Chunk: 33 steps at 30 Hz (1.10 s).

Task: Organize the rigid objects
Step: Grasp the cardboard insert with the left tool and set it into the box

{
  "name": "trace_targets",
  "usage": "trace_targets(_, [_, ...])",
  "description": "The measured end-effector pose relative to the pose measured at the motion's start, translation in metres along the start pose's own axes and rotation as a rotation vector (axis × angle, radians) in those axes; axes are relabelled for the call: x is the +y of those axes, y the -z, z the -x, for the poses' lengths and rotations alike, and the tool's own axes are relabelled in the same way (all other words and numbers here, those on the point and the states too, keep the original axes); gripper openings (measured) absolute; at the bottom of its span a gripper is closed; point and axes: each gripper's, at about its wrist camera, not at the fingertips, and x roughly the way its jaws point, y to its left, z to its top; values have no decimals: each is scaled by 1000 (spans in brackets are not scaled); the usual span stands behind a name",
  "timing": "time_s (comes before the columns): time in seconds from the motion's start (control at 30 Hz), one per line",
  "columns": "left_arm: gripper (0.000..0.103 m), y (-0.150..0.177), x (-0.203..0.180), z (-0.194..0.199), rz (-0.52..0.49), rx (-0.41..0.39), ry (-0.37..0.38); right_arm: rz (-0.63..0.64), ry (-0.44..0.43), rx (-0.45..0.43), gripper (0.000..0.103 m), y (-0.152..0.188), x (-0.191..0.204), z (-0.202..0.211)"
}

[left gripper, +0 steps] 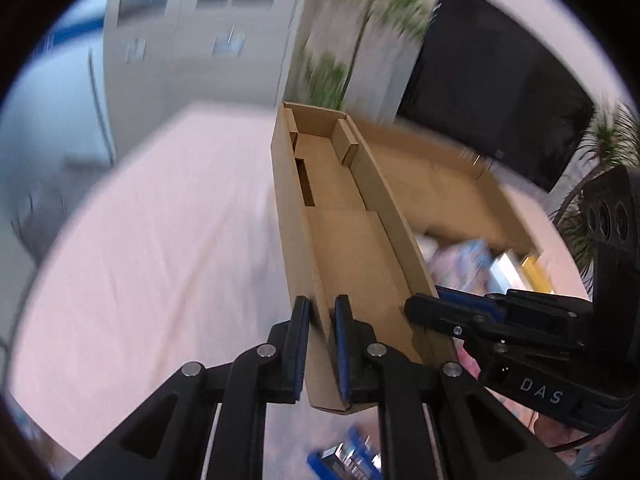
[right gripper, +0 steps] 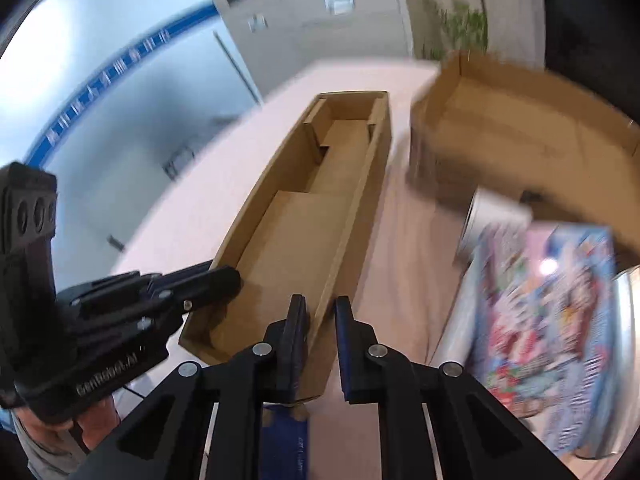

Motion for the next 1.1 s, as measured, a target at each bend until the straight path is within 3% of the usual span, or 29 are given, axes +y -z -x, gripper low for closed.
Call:
trace_targets(0.07, [12, -41, -19, 11, -71, -86, 12, 14, 0, -101, 12, -22, 1, 36])
trace_targets(0.17, [12, -95, -44, -3, -155, -118, 44, 3, 43, -213, 12, -65, -19, 71])
trace_targets(0.23, [12, -134, -61, -35, -201, -87, 77, -34, 84, -242, 12, -98, -45, 78])
trace_targets(0.37, [12, -173, -66, -111, -189, 31, 152, -142, 134, -204, 13, -147, -109, 62])
trace_targets(0.5, [10, -166, -52, -199, -127, 189, 131, -254, 117, -69, 13, -165, -170, -4])
trace_targets(0.63, [8, -141, -33, -251, -109, 292, 56, -349, 73, 69, 11, -160, -207, -81])
trace_targets(0.77, [8, -130, -27, -247, -122, 284, 11, -375, 46, 115, 10, -151, -218, -114])
trace_targets(0.83, [8, -128, -27, -235, -122, 267, 48, -357, 46, 125, 14, -149, -215, -123])
trace_targets(0.9, [9, -126, -30, -223, -142, 222, 22, -345, 38, 117, 18, -148, -214, -127])
trace_targets(0.93, [10, -125, -34, -216, -141, 200, 5, -341, 21, 108, 22, -147, -215, -127])
trace_targets(0.97, [19, -119, -33, -204, -135, 185, 1, -330, 1, 87, 22, -145, -216, -117])
trace_targets(1.0, [38, -111, -32, -190, -128, 169, 11, -314, 3, 70, 36, -140, -221, -110])
trace_targets(1.03, [53, -100, -32, -172, -114, 143, 29, -290, 20, 42, 67, -136, -217, -93])
trace_targets(1.07, [85, -93, -33, -161, -101, 125, 35, -259, 40, -7, 85, -128, -217, -71])
trace_targets(1.1, [89, -78, -35, -142, -74, 85, 54, -224, 64, -80, 102, -115, -216, -40])
